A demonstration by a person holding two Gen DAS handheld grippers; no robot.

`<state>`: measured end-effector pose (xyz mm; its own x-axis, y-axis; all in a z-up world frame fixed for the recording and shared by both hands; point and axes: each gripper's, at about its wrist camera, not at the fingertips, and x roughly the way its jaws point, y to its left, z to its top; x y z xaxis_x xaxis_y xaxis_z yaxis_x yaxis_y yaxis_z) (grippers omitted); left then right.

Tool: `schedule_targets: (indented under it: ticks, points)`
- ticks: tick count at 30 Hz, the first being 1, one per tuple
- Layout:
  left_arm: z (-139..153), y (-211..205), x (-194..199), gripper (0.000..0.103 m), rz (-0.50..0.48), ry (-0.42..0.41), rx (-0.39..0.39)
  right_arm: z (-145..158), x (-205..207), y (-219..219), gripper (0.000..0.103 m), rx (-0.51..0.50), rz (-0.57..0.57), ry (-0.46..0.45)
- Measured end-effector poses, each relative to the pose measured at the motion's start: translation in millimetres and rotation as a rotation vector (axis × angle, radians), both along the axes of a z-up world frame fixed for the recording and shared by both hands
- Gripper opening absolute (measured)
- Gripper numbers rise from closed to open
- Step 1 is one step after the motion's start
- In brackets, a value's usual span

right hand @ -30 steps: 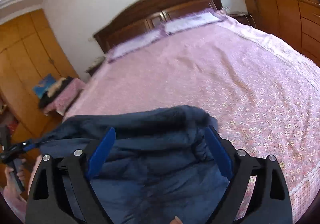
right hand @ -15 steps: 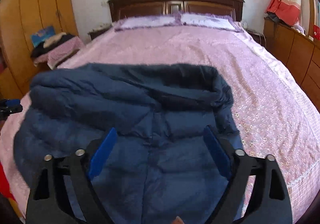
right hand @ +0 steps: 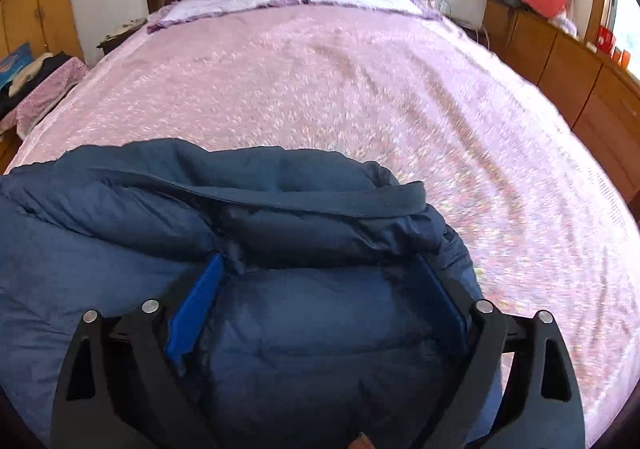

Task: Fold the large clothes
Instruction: 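Lift and shake out the jacket, lay it flat, open both grippers, then smooth the flat jacket with both open grippers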

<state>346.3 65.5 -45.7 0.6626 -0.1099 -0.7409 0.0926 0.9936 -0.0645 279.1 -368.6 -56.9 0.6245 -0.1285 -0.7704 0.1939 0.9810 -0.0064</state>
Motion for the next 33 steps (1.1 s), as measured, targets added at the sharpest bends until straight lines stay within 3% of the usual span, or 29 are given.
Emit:
schedule_targets:
  ticks: [4,12,17,25,29,33]
  points:
    - [-21.8,5.5,19.3,0.1,0.016,0.057,-0.077,-12.5,13.0,-7.6,0.092,0.05,-0.016,0.015]
    - [-30.7,0.3,26.7,0.1,0.018,0.087,-0.047,-17.1,17.2,-3.6,0.093,0.046,-0.02,0.031]
    - [-7.5,2.3,6.9,0.1,0.024,0.085,-0.027,1.3,-1.9,-2.5,0.092,0.04,-0.001,0.009]
    - [50.5,-12.1,-64.4,0.1,-0.062,0.012,0.052,49.1,-77.9,-22.0,0.092,0.153,-0.009,-0.081]
    - [69.9,-21.3,-93.6,0.1,-0.081,0.019,0.023,59.3,-118.6,-34.1,0.092,0.206,-0.034,-0.1]
    - [83.7,-30.1,-127.1,0.1,-0.114,0.041,-0.063,64.9,-155.3,-48.8,0.093,0.261,-0.075,-0.12]
